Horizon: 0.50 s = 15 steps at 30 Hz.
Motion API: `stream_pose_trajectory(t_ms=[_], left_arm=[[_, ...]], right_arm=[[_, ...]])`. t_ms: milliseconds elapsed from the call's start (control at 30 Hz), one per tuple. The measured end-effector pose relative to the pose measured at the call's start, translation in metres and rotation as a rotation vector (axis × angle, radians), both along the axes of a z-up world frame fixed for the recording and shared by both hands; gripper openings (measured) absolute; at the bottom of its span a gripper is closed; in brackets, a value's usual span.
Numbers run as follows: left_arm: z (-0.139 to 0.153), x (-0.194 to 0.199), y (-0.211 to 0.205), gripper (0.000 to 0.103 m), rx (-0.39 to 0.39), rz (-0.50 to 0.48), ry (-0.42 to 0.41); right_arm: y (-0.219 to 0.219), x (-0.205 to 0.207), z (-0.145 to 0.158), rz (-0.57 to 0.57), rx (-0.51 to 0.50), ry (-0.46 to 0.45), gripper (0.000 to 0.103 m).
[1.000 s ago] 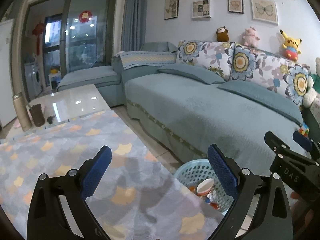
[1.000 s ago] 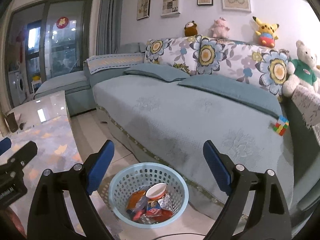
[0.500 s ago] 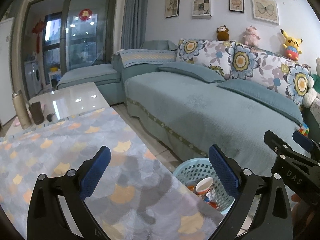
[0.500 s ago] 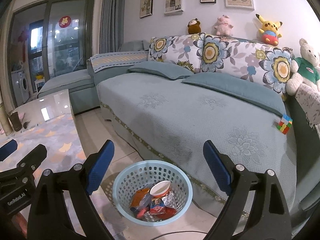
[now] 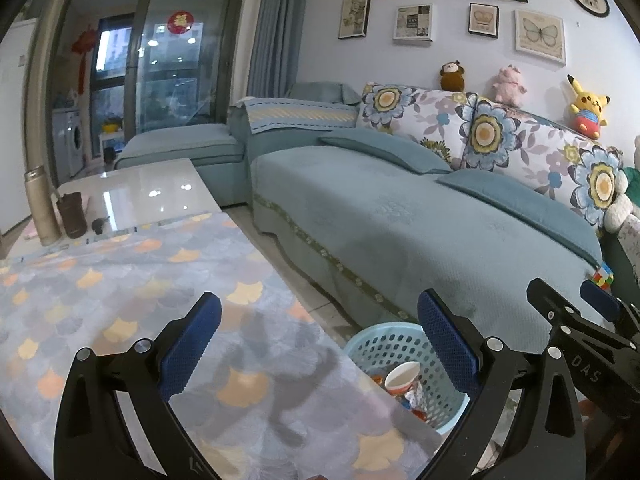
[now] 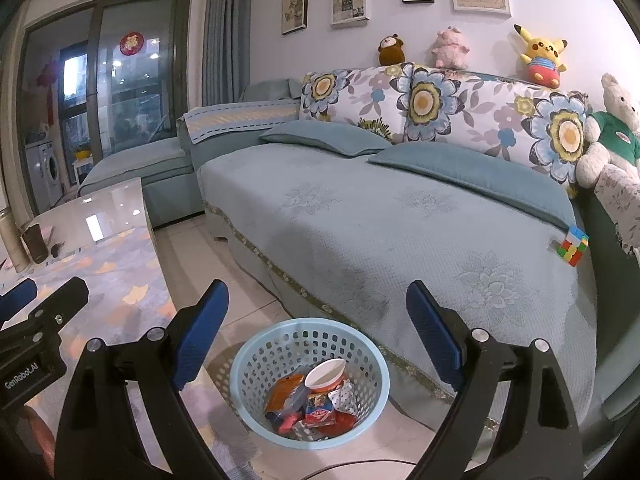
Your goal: Collect trash
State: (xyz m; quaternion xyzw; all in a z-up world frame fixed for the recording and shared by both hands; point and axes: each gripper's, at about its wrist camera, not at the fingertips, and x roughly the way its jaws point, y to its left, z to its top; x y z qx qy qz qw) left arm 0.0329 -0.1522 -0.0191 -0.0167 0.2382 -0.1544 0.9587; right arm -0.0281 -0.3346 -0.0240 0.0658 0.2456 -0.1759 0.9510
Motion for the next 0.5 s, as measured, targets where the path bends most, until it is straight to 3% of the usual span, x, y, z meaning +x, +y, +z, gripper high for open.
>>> stream_pose_trajectory(t_ms=[500], left_arm=[[0.0007,0.0011,0.0004,0.095,0.003,0.005,0.002]], right_arm=[[0.0001,0.0032,-0.0024,0.012,0.016,0.007,0.086]])
